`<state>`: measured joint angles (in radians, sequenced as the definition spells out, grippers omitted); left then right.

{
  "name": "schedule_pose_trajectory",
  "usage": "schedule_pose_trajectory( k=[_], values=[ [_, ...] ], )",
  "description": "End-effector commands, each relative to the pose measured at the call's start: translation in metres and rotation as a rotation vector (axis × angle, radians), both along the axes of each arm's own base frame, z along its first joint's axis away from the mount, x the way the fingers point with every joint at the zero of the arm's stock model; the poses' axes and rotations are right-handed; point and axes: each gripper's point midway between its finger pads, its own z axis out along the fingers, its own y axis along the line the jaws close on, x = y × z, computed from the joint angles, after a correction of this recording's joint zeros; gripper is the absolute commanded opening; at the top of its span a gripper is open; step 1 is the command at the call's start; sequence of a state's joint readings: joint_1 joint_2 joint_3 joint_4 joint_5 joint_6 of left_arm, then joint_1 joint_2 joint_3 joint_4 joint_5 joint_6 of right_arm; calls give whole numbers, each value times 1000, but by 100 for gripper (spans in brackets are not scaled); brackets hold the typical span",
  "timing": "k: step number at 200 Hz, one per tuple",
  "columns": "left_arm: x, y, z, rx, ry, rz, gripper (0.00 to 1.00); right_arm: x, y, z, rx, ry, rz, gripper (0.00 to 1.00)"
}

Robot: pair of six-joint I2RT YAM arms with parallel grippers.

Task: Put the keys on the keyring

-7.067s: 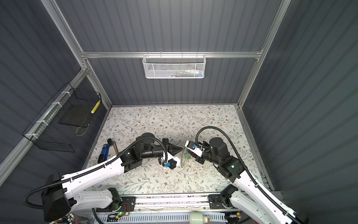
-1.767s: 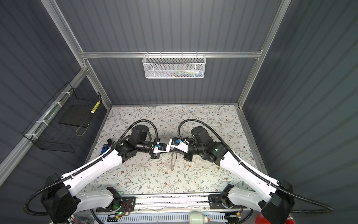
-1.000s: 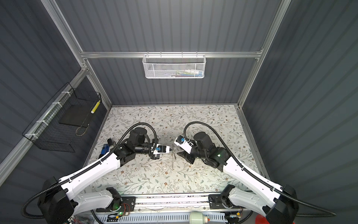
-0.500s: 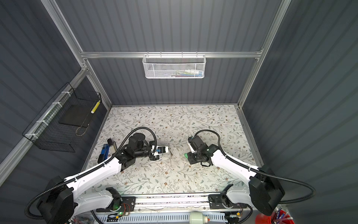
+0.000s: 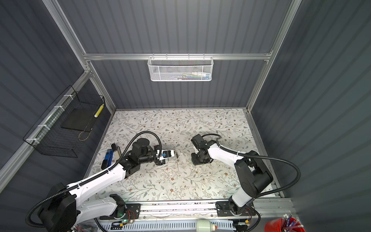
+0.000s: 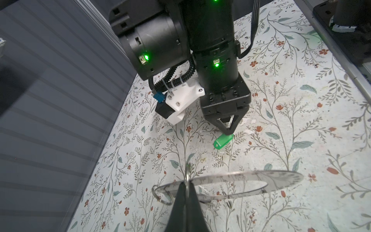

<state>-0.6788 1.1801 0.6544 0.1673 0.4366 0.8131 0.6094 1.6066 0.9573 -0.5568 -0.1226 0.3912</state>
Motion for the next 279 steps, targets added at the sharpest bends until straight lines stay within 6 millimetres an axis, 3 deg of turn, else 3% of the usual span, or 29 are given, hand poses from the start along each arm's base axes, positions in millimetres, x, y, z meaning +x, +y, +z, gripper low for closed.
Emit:
schedule_pose_trajectory(
  k=[1,170,279],
  values=[
    [5,-1,9,-32,-11,12,0,-4,4,-2,-6,49,26,35],
    [7,-7,6,-31,26,1,0,-6,-18,-22,-223,93,-36,43],
    [6,-7,7,-39,27,-4,0,-9,-19,-14,-269,54,-14,26]
  ],
)
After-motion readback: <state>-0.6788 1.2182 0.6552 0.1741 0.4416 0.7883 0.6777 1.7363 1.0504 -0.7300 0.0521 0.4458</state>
